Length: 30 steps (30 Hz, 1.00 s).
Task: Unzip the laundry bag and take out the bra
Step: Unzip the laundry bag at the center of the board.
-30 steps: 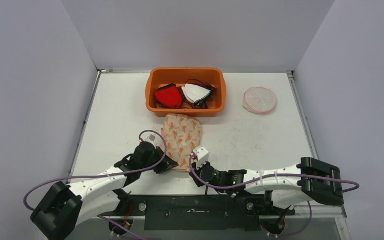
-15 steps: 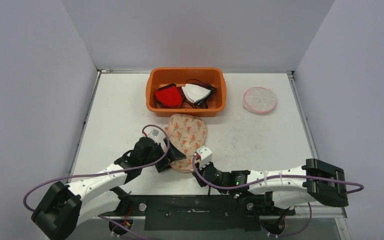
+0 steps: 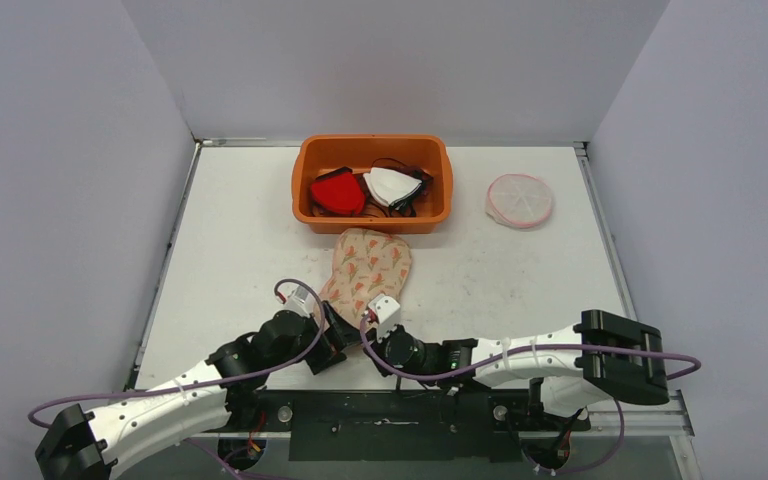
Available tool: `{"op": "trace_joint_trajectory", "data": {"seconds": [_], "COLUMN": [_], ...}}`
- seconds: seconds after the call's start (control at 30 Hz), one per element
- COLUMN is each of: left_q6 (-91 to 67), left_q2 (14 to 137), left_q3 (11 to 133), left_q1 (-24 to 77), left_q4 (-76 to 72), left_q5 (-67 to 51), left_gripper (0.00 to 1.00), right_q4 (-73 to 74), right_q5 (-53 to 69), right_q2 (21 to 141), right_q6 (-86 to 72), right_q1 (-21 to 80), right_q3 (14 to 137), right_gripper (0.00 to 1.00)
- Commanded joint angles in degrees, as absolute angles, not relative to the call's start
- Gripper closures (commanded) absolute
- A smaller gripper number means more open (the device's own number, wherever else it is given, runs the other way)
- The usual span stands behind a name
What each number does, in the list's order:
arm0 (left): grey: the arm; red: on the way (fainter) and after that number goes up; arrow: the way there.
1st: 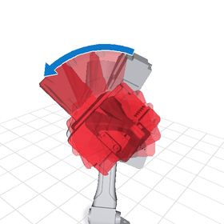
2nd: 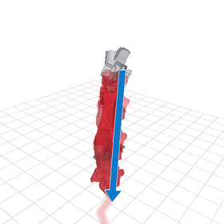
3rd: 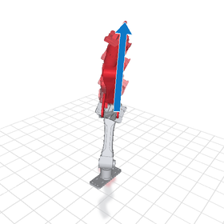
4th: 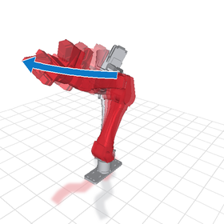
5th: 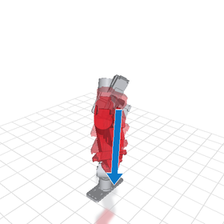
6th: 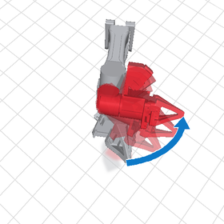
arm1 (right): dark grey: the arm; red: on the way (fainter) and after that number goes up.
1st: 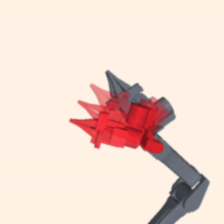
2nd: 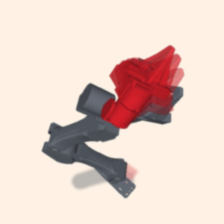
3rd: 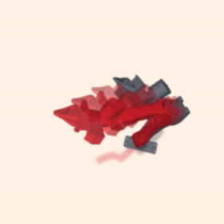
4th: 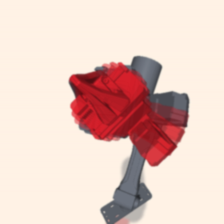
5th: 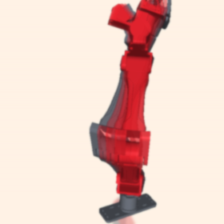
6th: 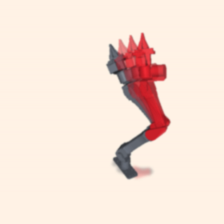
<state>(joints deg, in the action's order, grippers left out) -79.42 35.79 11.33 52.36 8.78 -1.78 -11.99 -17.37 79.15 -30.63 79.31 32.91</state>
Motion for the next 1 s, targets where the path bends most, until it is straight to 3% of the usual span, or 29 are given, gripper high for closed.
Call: {"op": "trace_joint_trajectory", "data": {"seconds": [0.0,0.17,0.47,0.53,0.63,0.97], "left_q6": [-82.3,-84.2,-84.8,-85.1,-85.9,-86.6], "left_q2": [37.2,40.7,44.9,44.5,43.6,43.2], "left_q3": [11.5,12.0,12.2,12.5,12.4,11.3], "left_q1": [52.7,52.6,50.9,50.5,49.9,48.8], "left_q4": [8.4,8.2,6.2,7.5,9.0,8.9], "left_q5": [3.8,9.5,11.2,12.0,13.1,12.5], "left_gripper": [0.05,0.14,0.68,0.85,1.0,1.0], "right_q4": [-18.0,-20.6,-19.0,-17.9,-16.2,-11.6], "right_q5": [-15.4,-14.1,-15.6,-16.6,-18.3,-24.7], "right_q2": [80.8,80.3,78.3,77.8,77.1,74.4], "right_q6": [-28.6,-27.8,-28.1,-28.4,-29.1,-33.3], "right_q1": [80.2,80.9,81.3,81.4,81.5,80.9], "right_q3": [36.3,35.5,34.3,34.1,33.4,28.1], "right_gripper": [0.95,0.95,0.95,0.95,0.95,0.95]}}
